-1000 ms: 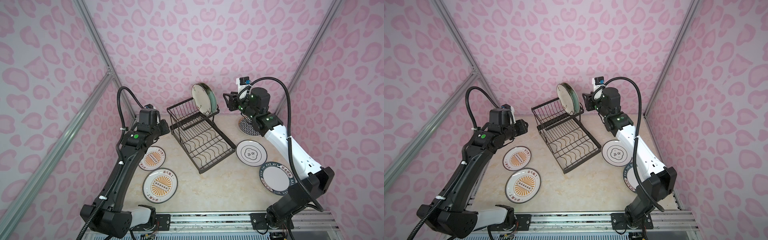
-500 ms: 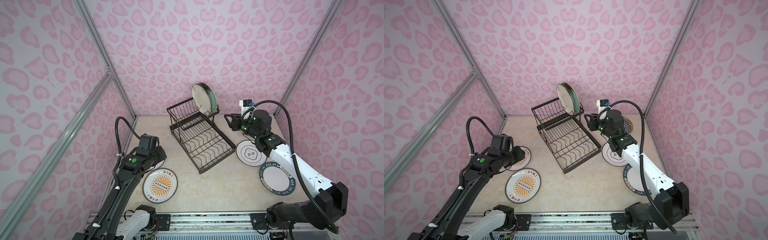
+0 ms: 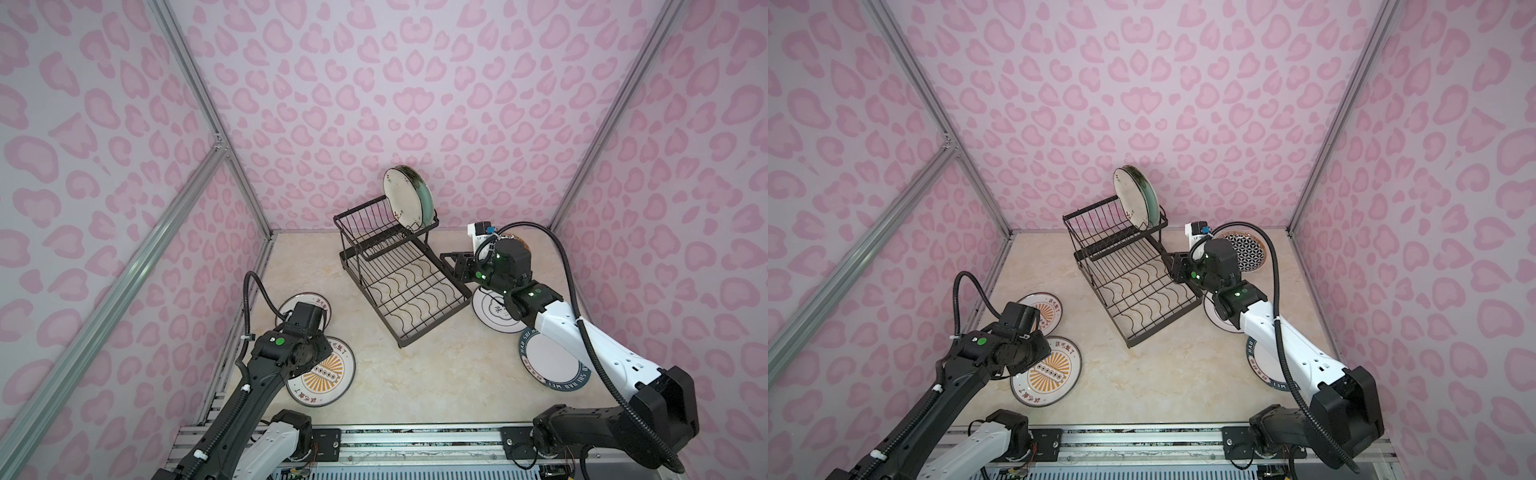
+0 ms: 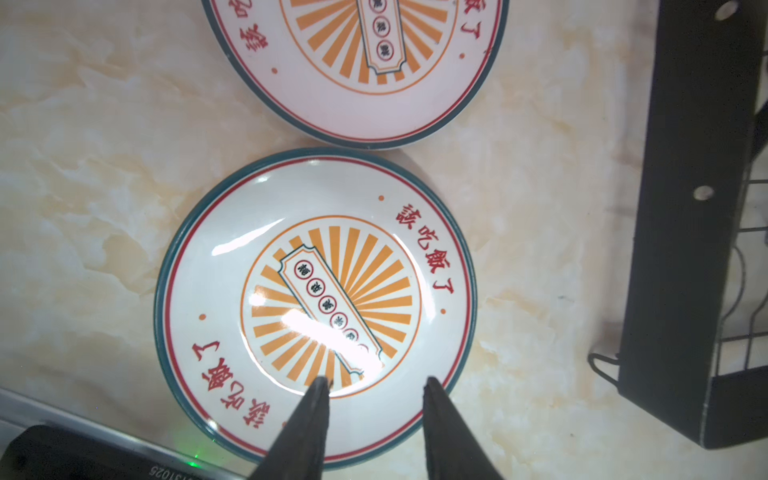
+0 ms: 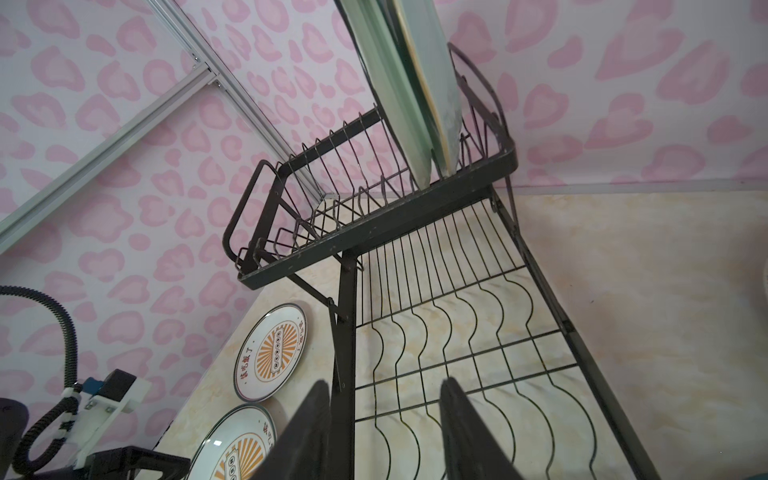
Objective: Load plates into a dish rack
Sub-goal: Pick up the plate from the bottom-left of the table.
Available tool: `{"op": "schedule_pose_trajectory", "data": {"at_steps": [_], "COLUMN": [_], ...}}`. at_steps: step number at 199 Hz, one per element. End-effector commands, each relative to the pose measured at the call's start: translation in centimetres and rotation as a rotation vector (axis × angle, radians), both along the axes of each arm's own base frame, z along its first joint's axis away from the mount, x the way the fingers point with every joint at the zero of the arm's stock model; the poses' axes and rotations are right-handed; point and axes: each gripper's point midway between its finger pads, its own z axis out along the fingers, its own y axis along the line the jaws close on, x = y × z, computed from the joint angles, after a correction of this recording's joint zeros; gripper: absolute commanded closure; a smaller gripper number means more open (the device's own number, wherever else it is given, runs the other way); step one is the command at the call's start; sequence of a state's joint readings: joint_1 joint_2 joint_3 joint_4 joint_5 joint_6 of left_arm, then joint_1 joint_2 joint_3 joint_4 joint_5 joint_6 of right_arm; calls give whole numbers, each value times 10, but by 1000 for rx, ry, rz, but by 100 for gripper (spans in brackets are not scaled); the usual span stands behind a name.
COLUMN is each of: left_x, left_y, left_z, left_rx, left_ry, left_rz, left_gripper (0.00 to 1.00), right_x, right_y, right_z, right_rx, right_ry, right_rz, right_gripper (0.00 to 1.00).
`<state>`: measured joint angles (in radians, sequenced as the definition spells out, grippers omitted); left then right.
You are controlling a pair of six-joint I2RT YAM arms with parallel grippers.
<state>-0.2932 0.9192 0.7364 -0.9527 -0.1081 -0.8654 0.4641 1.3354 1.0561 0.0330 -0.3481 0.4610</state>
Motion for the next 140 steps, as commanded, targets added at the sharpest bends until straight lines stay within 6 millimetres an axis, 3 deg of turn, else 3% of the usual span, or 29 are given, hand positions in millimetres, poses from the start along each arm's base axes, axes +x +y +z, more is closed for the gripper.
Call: {"op": "schedule_pose_trajectory", "data": {"at_steps": [1,53,140], "left_x": [-10,-33,-41], "left_y": [-1,-12,-35], "left_z": [-13,-38,-57], "left_rx": [3,-5,-56], "left_ry": [49,160,196], "left_rz": [20,-35,-90], "left_gripper": [59,59,60], "right_x": [-8,-51,-124], "right_y": [16,63,135], "right_z": [-10,-61,-112], "right_rx": [46,52,104], "right_ry": [37,189,387], "right_rz": [57,166,326], "right_gripper": [58,60,59]}}
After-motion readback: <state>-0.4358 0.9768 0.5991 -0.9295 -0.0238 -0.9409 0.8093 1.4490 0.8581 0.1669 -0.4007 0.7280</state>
